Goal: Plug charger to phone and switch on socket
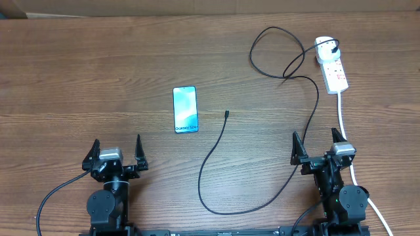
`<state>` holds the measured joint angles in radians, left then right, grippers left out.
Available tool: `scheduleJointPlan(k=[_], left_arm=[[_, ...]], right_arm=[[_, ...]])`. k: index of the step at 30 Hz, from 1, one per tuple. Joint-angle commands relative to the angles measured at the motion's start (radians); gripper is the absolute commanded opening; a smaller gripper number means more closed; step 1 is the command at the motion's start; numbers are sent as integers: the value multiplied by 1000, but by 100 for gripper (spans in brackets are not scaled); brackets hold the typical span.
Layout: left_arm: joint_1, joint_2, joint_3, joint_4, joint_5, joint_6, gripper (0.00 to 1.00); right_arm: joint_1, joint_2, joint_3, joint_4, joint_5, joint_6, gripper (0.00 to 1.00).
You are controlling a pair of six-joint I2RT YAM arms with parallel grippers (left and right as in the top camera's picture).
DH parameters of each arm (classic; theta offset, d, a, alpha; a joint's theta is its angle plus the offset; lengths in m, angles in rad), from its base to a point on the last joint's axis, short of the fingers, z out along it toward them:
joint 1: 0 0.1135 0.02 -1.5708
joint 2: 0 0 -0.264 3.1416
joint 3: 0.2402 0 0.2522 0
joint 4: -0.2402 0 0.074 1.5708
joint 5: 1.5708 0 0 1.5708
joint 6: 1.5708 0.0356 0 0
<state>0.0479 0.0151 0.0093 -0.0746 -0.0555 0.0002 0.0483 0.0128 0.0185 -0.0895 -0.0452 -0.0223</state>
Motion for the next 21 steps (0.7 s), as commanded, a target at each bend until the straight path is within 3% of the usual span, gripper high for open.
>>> scheduleJointPlan(k=[1,21], left_arm=[[4,-11,-4,2,4,12,100],[4,-11,-4,4,-2,24,100]], right_arm=[[7,-10,-10,8,0,-2,100],[7,-10,-10,8,0,-2,100]])
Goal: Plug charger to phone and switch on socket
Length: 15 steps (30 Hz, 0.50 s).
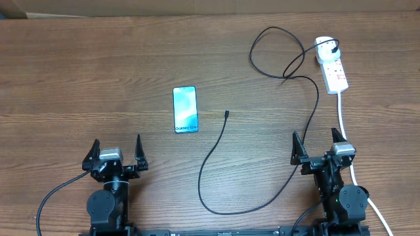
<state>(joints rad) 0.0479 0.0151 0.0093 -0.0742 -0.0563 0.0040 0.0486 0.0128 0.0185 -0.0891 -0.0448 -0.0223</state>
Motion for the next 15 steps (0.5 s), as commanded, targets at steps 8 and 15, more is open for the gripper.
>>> scheduleJointPlan(k=[8,15], left_arm=[[4,-11,-4,74,474,-505,100],[4,-11,-4,394,504,-684,100]], right_arm=[[6,-10,-10,7,-1,-2,100],[6,-10,-10,7,-1,-2,100]])
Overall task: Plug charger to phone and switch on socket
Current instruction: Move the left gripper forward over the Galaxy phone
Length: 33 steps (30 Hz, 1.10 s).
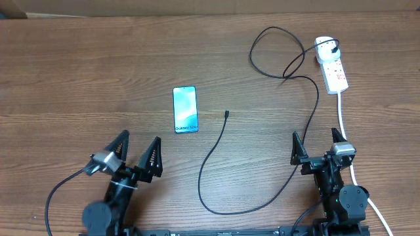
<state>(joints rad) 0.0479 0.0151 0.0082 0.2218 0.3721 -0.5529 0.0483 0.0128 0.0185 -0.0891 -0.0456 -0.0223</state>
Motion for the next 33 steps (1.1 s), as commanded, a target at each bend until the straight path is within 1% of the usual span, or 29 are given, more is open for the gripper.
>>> scheduleJointPlan(k=[1,3,5,7,9,10,12,15,16,17,18,20,21,22,24,26,28,31,33], left_arm=[[4,-11,-1,175,72,-127,100],[4,-11,14,319,62,-127,100],[4,-11,54,386,21,-127,100],[4,-6,134,349,-26,-89,100],[4,23,250,259,-34,23,100],[4,49,318,188,-35,80,100],[4,141,504,-45,-48,166,100],[4,356,827,-453,-41,301,100],[4,457,961,-616,-8,352,100],[4,518,1038,-705,33,379,100],[4,599,1139,-814,108,393,100],[4,727,1287,-989,277,390,100],[4,776,1339,-1064,327,393,100],[4,828,1380,-1085,363,393,100],[4,909,1440,-1112,378,383,100],[2,990,1516,-1164,308,336,100],[-18,1078,1623,-1265,142,262,100],[-97,1253,1849,-1481,-69,246,100],[-158,1378,2004,-1637,-216,206,100]], right_arm=[[7,-10,-10,7,0,-2,100],[7,-10,-10,7,0,-2,100],[7,-10,-10,7,0,-2,100],[7,-10,-10,7,0,-2,100],[7,-10,-10,7,0,-2,100],[7,-10,-10,7,0,-2,100],[7,-10,-10,7,0,-2,100],[7,-10,-10,7,0,-2,100],[7,-10,-10,7,0,-2,100],[7,-10,-10,7,0,-2,100],[7,-10,-10,7,0,-2,100],[7,-10,-10,7,0,-2,100],[7,-10,-10,7,0,-2,100],[7,-10,-10,7,0,-2,100],[7,-10,-10,7,0,-2,100],[7,-10,-10,7,0,-2,100],[7,-10,-10,7,0,-2,100],[7,-10,-10,7,0,-2,100],[7,-10,-10,7,0,-2,100]])
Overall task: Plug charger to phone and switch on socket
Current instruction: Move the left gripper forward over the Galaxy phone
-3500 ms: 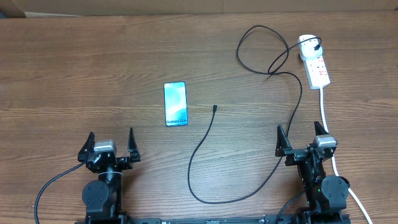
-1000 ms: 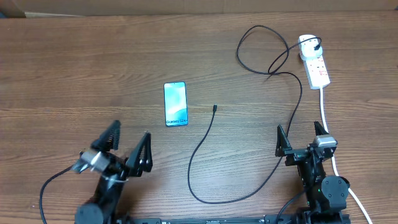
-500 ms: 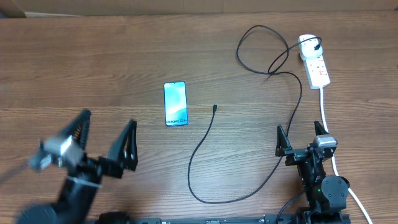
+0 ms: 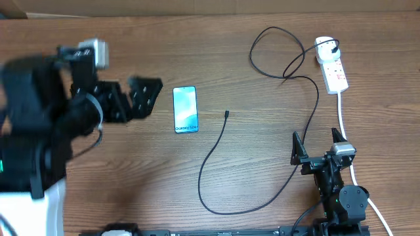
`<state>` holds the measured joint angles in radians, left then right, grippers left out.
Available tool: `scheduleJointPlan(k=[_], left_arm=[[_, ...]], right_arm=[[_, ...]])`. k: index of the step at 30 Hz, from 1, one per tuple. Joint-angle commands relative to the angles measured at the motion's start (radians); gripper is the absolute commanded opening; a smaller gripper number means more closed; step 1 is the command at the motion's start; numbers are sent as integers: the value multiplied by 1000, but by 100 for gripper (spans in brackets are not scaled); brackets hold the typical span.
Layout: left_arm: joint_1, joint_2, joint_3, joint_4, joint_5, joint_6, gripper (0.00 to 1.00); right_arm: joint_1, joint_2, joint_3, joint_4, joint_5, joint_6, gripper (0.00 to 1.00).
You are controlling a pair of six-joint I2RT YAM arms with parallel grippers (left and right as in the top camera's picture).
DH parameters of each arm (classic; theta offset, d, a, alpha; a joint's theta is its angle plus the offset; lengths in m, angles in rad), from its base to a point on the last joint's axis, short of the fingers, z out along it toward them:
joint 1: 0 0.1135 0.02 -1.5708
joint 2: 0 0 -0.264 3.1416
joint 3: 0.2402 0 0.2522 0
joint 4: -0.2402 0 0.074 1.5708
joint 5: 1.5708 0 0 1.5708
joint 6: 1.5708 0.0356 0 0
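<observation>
A phone [image 4: 186, 109] with a lit blue screen lies face up mid-table. The black charger cable [image 4: 209, 156] loops across the wood, and its small free plug [image 4: 226, 115] rests just right of the phone. Its other end sits in the white power strip [image 4: 333, 69] at the far right. My left gripper [image 4: 152, 98] is raised and blurred just left of the phone, its fingers apart and holding nothing. My right gripper [image 4: 315, 137] stands open near the front edge, apart from the cable.
The strip's white cord [image 4: 342, 115] runs down past my right gripper to the table's front edge. The left arm's blurred body [image 4: 39, 131] covers much of the table's left side. A brown box edge [image 4: 13, 8] shows at the back left.
My left arm has risen from the front edge and now hangs high beside the phone's left side. Phone, cable and right arm have not moved.
Both grippers stood open at the front edge for the first two moments. Then the left one had turned slightly toward the right, still near the front edge. Now it is lifted up next to the phone; the cable and phone lie where they were.
</observation>
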<state>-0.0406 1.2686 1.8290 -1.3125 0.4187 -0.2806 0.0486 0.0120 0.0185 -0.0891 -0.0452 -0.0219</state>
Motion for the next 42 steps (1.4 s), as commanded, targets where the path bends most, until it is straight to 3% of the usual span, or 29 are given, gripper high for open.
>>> scheduleJointPlan(k=[1,3,5,10,14,25,31,42], left_arm=[[-106,198,267,-184,-333,-80,100],[-171,320,390,-291,-427,-102,100],[-207,401,446,-320,-423,-102,100],[-266,552,445,-328,-370,-114,100],[-283,665,445,-327,-499,-240,100],[-313,906,444,-327,-452,-247,99],[-302,928,435,-357,-443,-229,99],[-309,797,364,-373,-399,-145,99]], right_arm=[[6,-9,-10,7,0,-2,100],[6,-9,-10,7,0,-2,100],[6,-9,-10,7,0,-2,100],[6,-9,-10,7,0,-2,100],[6,-9,-10,7,0,-2,100],[6,-9,-10,7,0,-2,100],[6,-9,-10,7,0,-2,100],[6,-9,-10,7,0,-2,100]])
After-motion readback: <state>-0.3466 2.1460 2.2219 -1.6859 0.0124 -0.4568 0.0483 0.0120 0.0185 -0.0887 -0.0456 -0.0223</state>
